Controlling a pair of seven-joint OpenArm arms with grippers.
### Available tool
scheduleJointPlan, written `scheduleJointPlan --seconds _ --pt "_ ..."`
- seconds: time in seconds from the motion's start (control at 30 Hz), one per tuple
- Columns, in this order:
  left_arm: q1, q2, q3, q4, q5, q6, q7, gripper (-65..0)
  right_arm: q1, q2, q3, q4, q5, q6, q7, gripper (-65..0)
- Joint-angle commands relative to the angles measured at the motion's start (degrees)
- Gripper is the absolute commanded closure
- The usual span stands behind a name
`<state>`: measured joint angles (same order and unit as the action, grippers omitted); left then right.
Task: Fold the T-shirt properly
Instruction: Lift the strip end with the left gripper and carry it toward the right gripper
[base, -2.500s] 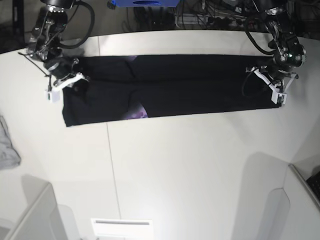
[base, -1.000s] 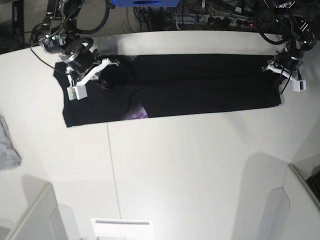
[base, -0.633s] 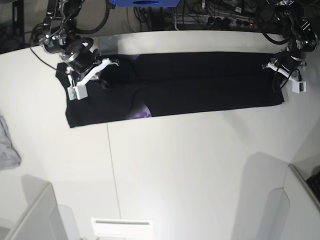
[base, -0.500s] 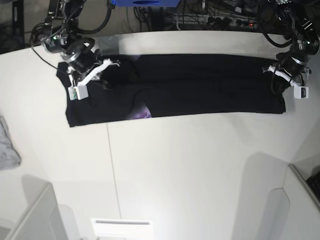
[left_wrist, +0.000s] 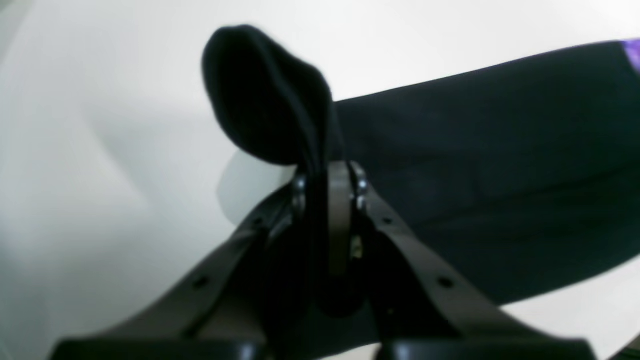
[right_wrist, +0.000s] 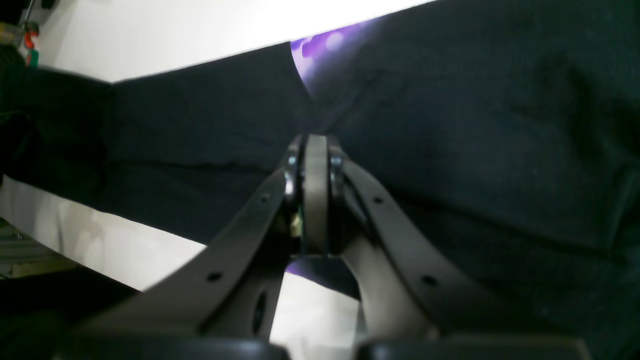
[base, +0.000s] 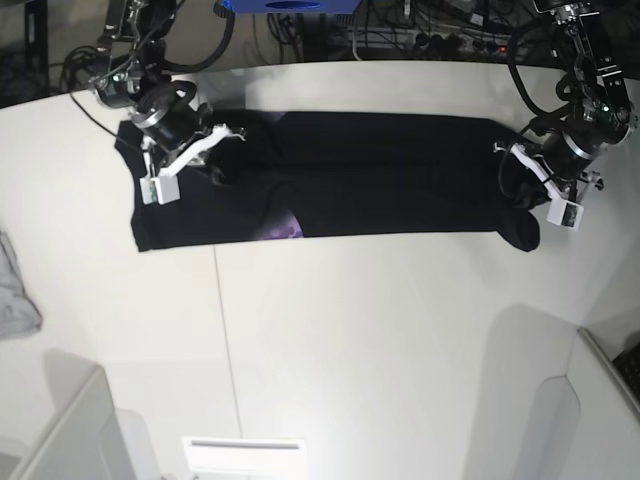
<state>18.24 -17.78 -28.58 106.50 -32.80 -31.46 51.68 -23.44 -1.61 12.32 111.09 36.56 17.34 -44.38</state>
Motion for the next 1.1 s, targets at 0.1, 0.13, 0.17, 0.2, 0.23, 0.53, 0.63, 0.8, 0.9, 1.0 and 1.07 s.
scheduleJointPlan --seconds 0.1,0.13,0.17,0.2,0.23,0.53,0.63,0.8,0.9,1.0,1.07 --pt "2.64 0.15 2.69 3.70 -0.57 2.06 -0.74 0.0 -0.34 0.60 0.12 0.87 0.94 0.37 1.08 0.0" --pt "3.25 0.68 3.39 4.23 -0.65 3.11 -0.82 0.0 -0.43 0.60 0.12 0.87 0.94 0.37 1.08 0.0" --pt "3.78 1.12 4.09 4.67 -0.74 3.55 -0.82 0.0 -0.51 0.68 0.12 0.87 0.94 0.37 1.08 0.0" --pt "3.96 1.47 4.97 4.84 -0.74 3.64 -0.82 0.0 -0.51 0.68 0.12 0.78 0.94 0.37 1.08 0.0" --pt "4.05 1.91 5.59 4.93 -0.74 3.73 -0.82 0.0 -0.60 0.68 0.12 0.78 0.94 0.37 1.00 0.0" --pt "5.01 5.78 9.81 4.84 -0.57 3.81 -0.82 0.0 0.28 0.77 0.21 0.78 0.85 0.37 -2.96 0.0" --pt "5.01 6.40 11.65 4.75 -0.57 3.90 -0.82 0.0 0.19 1.47 0.21 0.78 0.85 0.37 -2.96 0.0" --pt "4.57 6.40 15.17 4.75 -0.92 6.89 -0.82 0.0 -0.07 1.74 0.21 0.78 0.85 0.37 -2.96 0.0" --pt "3.34 6.66 17.54 4.49 -1.01 7.24 -0.82 0.0 -0.16 1.74 0.21 0.78 0.85 0.37 -2.96 0.0" --pt "2.64 8.68 18.16 4.40 -0.83 7.24 -0.82 0.0 -0.16 1.74 0.21 0.78 0.85 0.37 -2.96 0.0" --pt "2.29 9.65 18.25 4.40 -0.83 7.33 -0.74 0.0 -0.16 1.74 0.21 0.78 0.85 0.37 -2.96 0.0"
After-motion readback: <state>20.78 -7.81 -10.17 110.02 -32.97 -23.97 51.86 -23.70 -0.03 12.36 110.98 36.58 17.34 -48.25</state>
